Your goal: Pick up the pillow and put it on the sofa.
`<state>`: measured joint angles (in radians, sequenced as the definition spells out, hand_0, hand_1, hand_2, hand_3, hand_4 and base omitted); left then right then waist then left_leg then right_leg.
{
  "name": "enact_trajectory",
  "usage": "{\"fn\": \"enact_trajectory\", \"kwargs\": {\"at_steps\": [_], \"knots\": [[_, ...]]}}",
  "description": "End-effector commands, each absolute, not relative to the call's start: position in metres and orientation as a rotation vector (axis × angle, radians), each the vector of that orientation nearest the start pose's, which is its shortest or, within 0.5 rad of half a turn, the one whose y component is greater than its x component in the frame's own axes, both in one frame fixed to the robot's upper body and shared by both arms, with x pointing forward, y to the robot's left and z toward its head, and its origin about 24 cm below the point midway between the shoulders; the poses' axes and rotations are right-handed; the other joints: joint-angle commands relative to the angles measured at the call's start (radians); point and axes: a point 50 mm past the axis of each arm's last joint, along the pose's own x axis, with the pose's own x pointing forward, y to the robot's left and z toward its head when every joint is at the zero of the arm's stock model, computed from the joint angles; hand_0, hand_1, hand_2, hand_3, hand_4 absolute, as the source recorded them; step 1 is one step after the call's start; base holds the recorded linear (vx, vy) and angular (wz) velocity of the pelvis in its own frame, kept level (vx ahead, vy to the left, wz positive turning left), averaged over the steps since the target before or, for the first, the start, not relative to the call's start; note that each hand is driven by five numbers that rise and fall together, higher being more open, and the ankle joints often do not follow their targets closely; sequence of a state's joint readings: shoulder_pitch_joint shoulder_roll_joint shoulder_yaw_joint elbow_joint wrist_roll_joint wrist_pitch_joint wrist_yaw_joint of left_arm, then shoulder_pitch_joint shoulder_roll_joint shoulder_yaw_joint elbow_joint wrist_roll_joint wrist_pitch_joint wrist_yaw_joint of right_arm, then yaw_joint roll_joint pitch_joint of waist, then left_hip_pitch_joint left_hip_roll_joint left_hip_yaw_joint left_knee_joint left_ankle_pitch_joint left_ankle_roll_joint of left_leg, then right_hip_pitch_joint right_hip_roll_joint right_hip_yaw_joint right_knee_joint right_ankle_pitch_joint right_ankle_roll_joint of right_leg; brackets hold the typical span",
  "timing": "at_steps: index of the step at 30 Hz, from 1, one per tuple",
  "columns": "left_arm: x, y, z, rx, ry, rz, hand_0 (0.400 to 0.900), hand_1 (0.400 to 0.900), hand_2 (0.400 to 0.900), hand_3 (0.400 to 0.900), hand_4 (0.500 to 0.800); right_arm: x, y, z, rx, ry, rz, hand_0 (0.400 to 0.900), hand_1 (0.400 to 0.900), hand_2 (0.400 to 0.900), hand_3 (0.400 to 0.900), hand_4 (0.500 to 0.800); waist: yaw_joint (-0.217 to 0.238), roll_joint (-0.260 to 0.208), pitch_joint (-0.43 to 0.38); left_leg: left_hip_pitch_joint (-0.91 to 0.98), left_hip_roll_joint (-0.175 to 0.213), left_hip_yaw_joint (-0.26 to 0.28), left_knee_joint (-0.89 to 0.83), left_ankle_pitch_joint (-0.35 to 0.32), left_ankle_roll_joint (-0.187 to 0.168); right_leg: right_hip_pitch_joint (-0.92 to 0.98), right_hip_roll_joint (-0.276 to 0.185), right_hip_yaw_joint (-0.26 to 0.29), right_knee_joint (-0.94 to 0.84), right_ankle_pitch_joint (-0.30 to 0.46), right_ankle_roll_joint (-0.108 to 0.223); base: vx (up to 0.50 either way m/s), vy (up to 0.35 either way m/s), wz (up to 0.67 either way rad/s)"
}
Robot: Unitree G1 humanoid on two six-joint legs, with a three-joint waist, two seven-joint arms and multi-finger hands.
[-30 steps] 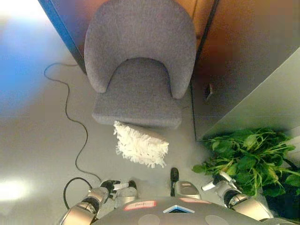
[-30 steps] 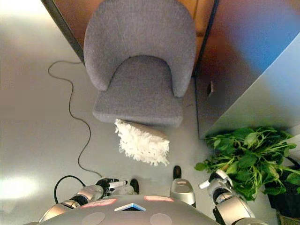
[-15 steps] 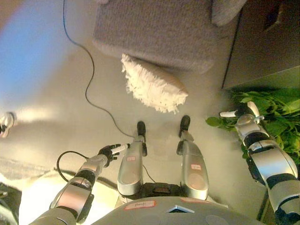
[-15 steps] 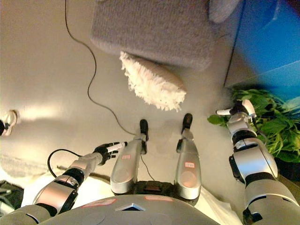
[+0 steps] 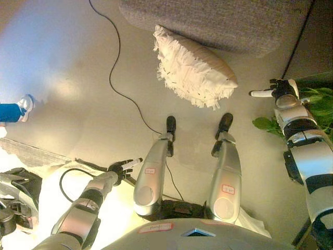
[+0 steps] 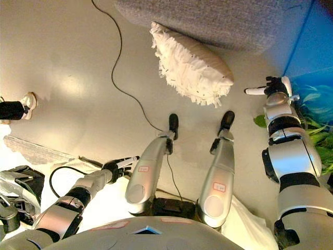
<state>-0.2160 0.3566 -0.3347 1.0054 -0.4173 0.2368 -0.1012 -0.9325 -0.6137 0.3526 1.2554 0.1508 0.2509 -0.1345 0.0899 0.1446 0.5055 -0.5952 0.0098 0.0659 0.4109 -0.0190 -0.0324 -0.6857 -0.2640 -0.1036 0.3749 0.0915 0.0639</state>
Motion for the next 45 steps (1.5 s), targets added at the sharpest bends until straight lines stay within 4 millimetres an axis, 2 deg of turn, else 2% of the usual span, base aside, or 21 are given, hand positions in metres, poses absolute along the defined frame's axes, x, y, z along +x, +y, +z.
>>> {"fn": "enact_trajectory", "kwargs": {"at_steps": [1, 10, 15, 16, 22, 29, 36, 45], "knots": [[0.146, 0.255, -0.133, 0.051, 1.194, 0.066, 0.9, 0.9, 0.9, 0.9, 0.8, 0.364, -0.342, 0.135, -0.656, 0.468, -0.503, 0.9, 0.9, 0.9, 0.9, 0.8, 0.004, 0.041, -0.003, -0.064, 0.005, -0.046, 0.104, -0.086, -0.011, 0.01, -0.011, -0.004, 0.076, -0.125, 0.02, -0.02, 0.094, -0.02], [0.14, 0.241, -0.135, -0.017, 1.171, 0.008, 0.9, 0.9, 0.9, 0.9, 0.8, 0.388, -0.319, 0.188, -0.637, 0.33, -0.457, 0.9, 0.9, 0.9, 0.9, 0.8, 0.014, 0.09, 0.014, -0.102, 0.001, -0.03, 0.125, -0.091, -0.009, -0.055, -0.017, 0.013, 0.113, -0.134, 0.015, -0.02, 0.122, -0.06], [0.131, 0.234, -0.138, -0.049, 1.171, -0.018, 0.9, 0.9, 0.9, 0.9, 0.8, 0.395, -0.308, 0.204, -0.649, 0.288, -0.428, 0.9, 0.9, 0.9, 0.9, 0.8, 0.022, 0.111, 0.014, -0.112, 0.0, -0.021, 0.114, -0.085, -0.013, -0.074, -0.024, 0.014, 0.109, -0.132, 0.015, 0.02, 0.114, -0.02], [0.129, 0.233, -0.139, -0.055, 1.175, -0.023, 0.9, 0.9, 0.9, 0.9, 0.8, 0.396, -0.306, 0.204, -0.651, 0.285, -0.421, 0.9, 0.9, 0.9, 0.9, 0.8, 0.028, 0.117, 0.014, -0.099, 0.004, -0.024, 0.124, -0.116, -0.019, -0.067, -0.02, 0.02, 0.126, -0.165, 0.023, 0.1, 0.077, -0.05], [0.122, 0.226, -0.141, -0.072, 1.163, -0.055, 0.9, 0.9, 0.9, 0.9, 0.8, 0.405, -0.287, 0.218, -0.639, 0.232, -0.382, 0.9, 0.9, 0.9, 0.9, 0.8, 0.046, 0.134, 0.014, -0.111, -0.003, -0.023, 0.12, -0.113, -0.017, -0.086, -0.025, 0.019, 0.134, -0.169, 0.021, 0.03, 0.062, 0.01], [0.117, 0.219, -0.142, -0.087, 1.156, -0.081, 0.9, 0.9, 0.9, 0.9, 0.8, 0.412, -0.265, 0.227, -0.591, 0.201, -0.339, 0.9, 0.9, 0.9, 0.9, 0.8, 0.063, 0.145, 0.014, -0.117, -0.006, -0.025, 0.114, -0.108, -0.018, -0.097, -0.027, 0.017, 0.145, -0.174, 0.019, 0.02, 0.043, 0.03], [0.107, 0.212, -0.144, -0.104, 1.155, -0.1, 0.9, 0.9, 0.9, 0.9, 0.8, 0.415, -0.256, 0.231, -0.57, 0.202, -0.313, 0.9, 0.9, 0.9, 0.9, 0.8, 0.08, 0.166, 0.014, -0.131, -0.013, -0.027, 0.106, -0.099, -0.017, -0.118, -0.036, 0.015, 0.155, -0.176, 0.02, 0.01, 0.042, 0.06], [0.104, 0.207, -0.145, -0.105, 1.143, -0.123, 0.9, 0.9, 0.9, 0.9, 0.8, 0.417, -0.241, 0.217, -0.554, 0.252, -0.258, 0.9, 0.9, 0.9, 0.9, 0.8, 0.095, 0.181, 0.014, -0.173, -0.019, -0.026, 0.114, -0.095, -0.014, -0.167, -0.042, 0.022, 0.172, -0.179, 0.021, -0.01, 0.034, 0.04]]}}
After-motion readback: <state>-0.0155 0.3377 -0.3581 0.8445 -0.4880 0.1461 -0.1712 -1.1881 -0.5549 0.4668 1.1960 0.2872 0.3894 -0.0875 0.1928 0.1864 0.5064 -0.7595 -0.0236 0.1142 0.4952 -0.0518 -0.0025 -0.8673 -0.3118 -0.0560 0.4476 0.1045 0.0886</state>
